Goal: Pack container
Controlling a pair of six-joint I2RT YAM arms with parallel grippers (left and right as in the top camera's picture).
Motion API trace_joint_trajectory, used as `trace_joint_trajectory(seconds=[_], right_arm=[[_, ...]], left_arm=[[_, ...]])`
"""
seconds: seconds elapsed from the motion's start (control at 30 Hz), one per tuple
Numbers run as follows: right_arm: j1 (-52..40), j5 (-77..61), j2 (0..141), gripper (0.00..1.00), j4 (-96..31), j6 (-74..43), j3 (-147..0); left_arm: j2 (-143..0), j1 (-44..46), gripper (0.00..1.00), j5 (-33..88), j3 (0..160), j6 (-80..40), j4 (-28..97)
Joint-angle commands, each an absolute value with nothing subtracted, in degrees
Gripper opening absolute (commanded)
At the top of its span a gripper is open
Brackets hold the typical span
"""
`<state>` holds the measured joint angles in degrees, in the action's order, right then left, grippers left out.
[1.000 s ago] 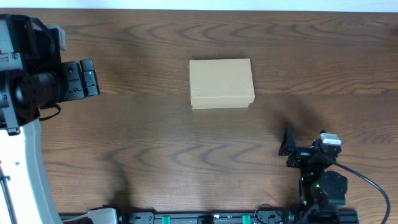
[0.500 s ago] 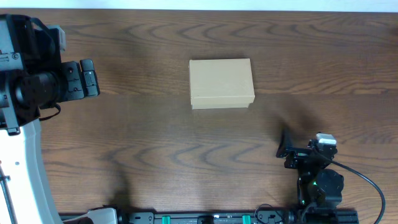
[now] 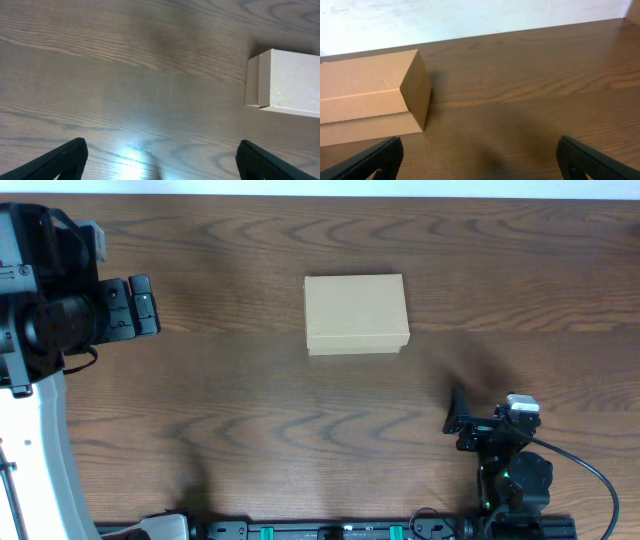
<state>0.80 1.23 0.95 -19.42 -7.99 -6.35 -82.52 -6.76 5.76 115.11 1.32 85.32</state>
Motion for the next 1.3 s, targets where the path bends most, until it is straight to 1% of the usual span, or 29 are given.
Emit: trace_joint_trajectory(seconds=[0.0,0.4,0.57,0.7,0.8,0.93,1.07,1.27], right_arm=[[1.2,0.9,0.3,0.99,-19.4,-7.2,-5.9],[1.2,0.9,0.3,0.99,-19.4,-7.2,-5.9],[1.2,0.9,0.3,0.99,-19.4,-7.2,-5.9],[1.2,0.9,0.3,0.99,-19.4,-7.2,-5.9],[1.2,0.9,0.3,0.99,-19.4,-7.2,-5.9],[1.2,0.9,0.3,0.99,-19.4,-7.2,-5.9],[1.2,0.9,0.3,0.99,-19.4,-7.2,-5.9],[1.2,0.9,0.3,0.99,-19.4,-7.2,-5.9]], left_arm=[[-82.7,-7.1,0.95,5.5,115.3,1.3,85.5],[-82.0,-7.1,0.95,5.5,115.2,1.3,85.4],[-75.5,-7.0,0.95,5.1,109.7,1.9,84.1],[-66.5,-7.0,0.95,2.8,97.3,3.5,66.7],[-59.2,-7.1,0.95,2.3,86.4,3.9,49.0],[-49.5,-7.1,0.95,2.3,73.8,3.9,29.4],[-40.6,-7.1,0.95,2.3,63.6,3.9,17.8],[-31.1,-7.1,0.95,2.3,51.9,4.7,10.3]])
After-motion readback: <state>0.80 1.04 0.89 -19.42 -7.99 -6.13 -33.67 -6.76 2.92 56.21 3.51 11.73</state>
